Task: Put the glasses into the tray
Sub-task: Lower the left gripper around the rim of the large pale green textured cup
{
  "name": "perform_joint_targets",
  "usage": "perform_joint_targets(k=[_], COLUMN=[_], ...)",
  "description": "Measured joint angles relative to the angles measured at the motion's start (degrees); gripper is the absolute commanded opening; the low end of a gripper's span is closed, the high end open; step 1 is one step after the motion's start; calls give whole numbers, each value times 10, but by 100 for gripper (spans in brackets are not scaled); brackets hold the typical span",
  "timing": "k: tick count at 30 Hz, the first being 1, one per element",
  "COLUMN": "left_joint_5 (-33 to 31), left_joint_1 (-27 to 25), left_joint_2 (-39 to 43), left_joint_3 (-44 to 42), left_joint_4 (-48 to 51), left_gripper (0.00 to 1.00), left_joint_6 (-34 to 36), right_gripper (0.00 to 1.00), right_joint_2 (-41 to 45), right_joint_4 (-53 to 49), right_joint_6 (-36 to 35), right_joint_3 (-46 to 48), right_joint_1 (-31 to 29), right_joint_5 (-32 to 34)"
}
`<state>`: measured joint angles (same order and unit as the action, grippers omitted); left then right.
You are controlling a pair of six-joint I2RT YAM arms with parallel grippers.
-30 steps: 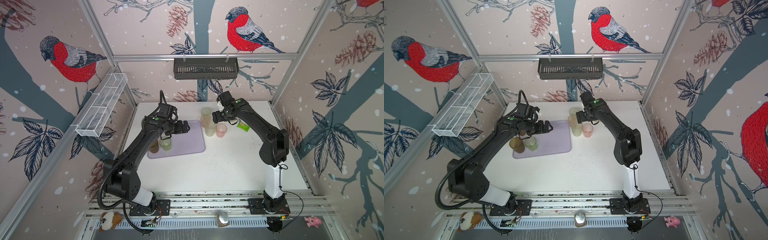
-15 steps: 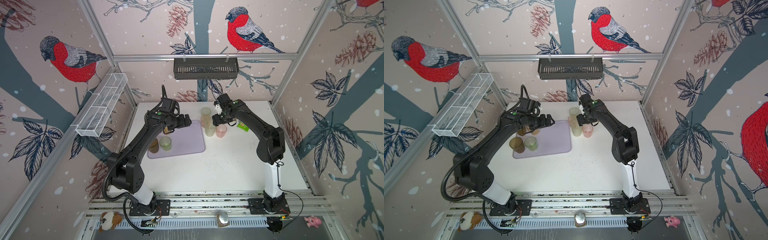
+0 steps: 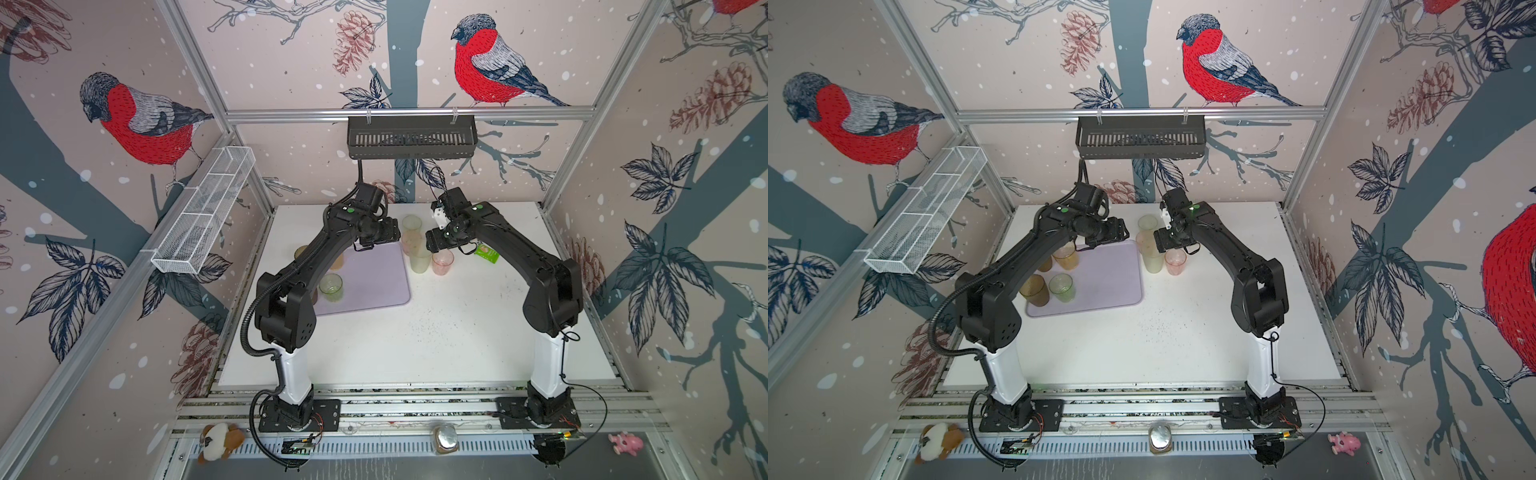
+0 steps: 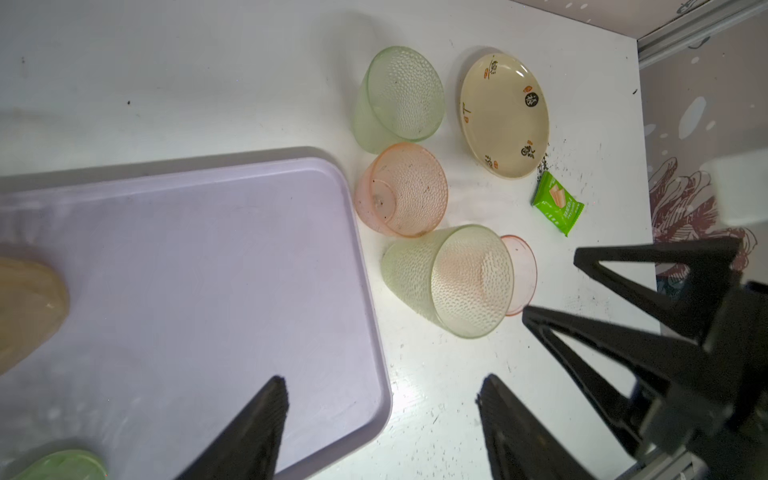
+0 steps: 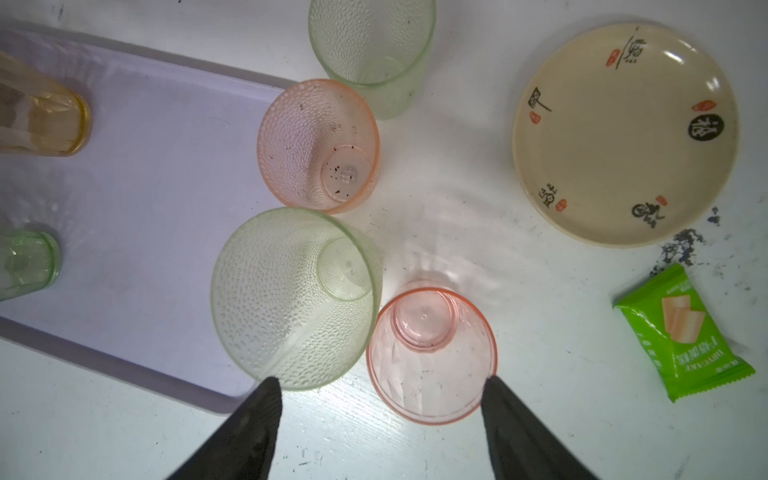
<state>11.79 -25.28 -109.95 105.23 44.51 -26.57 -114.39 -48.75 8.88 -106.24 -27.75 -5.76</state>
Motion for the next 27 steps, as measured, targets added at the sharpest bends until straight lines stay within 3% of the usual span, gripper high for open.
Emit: perform_joint_targets(k=[9, 14, 27], left_joint_5=[-17, -43, -107], left_joint_1=[-42, -60, -85], left_joint_2=[-103, -144, -199], left_joint_3=[115, 162, 213], left_joint_4=[31, 47, 73], left_gripper=[65, 56, 44], left_joint_6=[0, 0, 1], right_gripper=[78, 78, 78], right_joint_2=[87, 127, 184], right_joint_4=[50, 66, 77], right_joint_6=[16, 25, 29], right_joint_3=[93, 130, 177], right_joint_1=[27, 44, 62], right_joint_5=[-6, -8, -6])
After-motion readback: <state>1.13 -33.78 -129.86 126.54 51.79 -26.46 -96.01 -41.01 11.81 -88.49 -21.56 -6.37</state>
